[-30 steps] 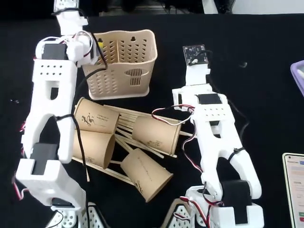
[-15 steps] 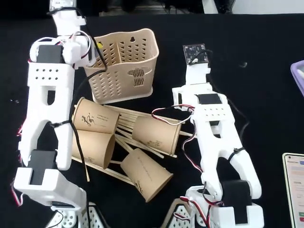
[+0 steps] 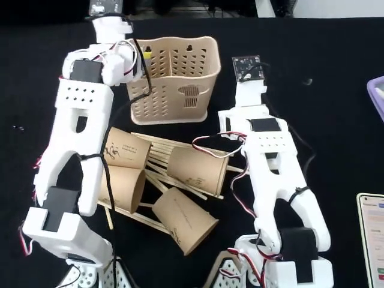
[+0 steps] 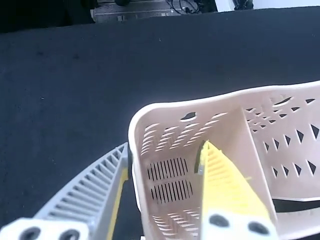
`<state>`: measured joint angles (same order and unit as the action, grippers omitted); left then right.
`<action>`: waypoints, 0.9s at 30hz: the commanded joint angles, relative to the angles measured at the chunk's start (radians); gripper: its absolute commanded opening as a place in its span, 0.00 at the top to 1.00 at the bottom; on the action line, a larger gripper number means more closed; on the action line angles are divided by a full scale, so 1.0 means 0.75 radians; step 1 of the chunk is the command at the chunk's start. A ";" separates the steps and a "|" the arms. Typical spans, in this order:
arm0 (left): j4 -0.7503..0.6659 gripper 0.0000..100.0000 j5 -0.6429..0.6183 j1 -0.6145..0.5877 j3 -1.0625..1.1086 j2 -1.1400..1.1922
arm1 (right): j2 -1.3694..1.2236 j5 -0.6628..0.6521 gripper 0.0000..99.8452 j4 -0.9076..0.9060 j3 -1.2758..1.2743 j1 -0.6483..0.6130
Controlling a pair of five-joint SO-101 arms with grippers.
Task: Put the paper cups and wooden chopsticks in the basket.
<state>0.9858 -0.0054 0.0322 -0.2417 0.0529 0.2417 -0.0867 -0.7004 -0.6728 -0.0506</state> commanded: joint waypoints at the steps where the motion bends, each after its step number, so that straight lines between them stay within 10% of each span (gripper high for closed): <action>1: -0.031 0.77 -0.010 -0.007 -0.028 -0.018 | 0.073 0.008 0.76 0.025 0.003 0.023; 15: 0.284 0.69 -0.010 -0.111 -0.666 -0.018 | 0.073 0.010 0.76 0.027 0.003 0.020; 27: 1.033 0.67 0.055 -0.402 -0.780 -0.023 | 0.345 0.000 0.76 -0.336 0.132 0.023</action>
<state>1.6640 -0.0069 -0.1795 -0.8692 0.0514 0.3506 -0.0867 -0.8738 -0.6467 -0.0506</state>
